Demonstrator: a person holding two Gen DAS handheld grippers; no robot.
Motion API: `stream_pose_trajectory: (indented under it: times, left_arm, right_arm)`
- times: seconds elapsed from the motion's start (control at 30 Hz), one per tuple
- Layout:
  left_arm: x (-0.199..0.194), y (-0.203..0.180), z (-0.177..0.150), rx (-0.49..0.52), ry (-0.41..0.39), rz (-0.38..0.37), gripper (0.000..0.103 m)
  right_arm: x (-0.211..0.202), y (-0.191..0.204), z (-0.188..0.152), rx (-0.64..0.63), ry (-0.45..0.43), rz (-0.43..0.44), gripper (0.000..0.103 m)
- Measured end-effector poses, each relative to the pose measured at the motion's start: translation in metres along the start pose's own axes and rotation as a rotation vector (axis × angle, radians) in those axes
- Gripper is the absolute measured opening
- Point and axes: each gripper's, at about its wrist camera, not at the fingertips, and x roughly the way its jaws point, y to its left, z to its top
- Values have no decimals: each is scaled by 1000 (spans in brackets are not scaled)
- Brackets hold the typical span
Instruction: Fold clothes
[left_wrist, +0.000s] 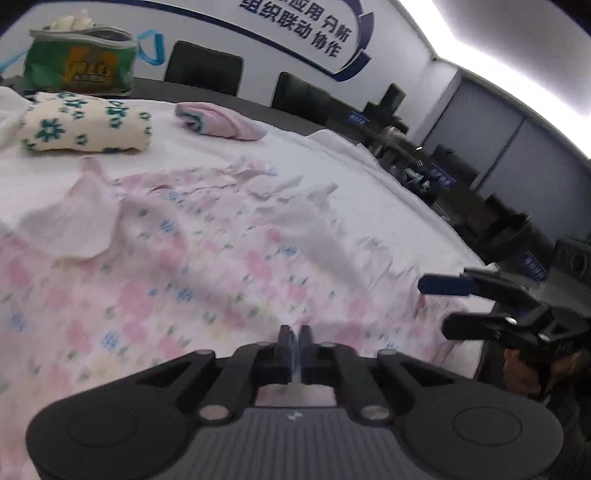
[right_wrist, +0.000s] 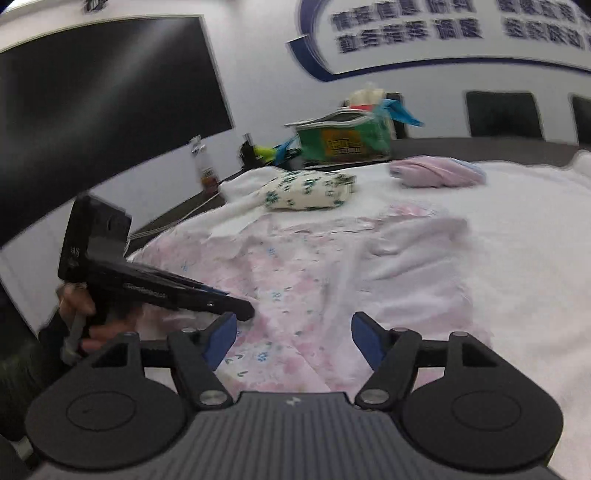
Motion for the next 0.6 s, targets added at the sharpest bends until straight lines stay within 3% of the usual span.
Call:
stream_pose_trajectory:
  times: [0.03,0.1,0.13,0.2,0.27,0.4,0.47,0.5,0.6]
  left_arm:
    - [-9,-3,-6,-2,-20,0,1]
    - [-36,-14,-19,12,-65,-25,1]
    - [-52,-21,-28,21,-90,-49,0]
    - [-78,-34,-50,31,-91,-90,0]
    - [-88,-44,-73,66,-46,-80,2]
    - [-108,-47,-105,90,-33,-80,16]
    - [-123,-43,-100,67,-102,-100,37]
    - [-128,-42,-95,62,-148,-97,43]
    - [-134,-42,-73,45,-266,-36,58]
  right_arm:
    - [6,1,0,-9,15,11,70]
    - [17,0,-1,-16,53,37,56]
    - [21,1,-2,-22,73,53,55]
    - [19,5,-10,-58,81,93,55]
    - [6,12,-19,-107,86,142,55]
    - [-18,16,-27,-160,31,202,62]
    - [-19,8,-27,-126,19,144,67]
    - [-17,4,-28,-100,19,95,73]
    - [-12,-11,-29,-23,20,-52,75]
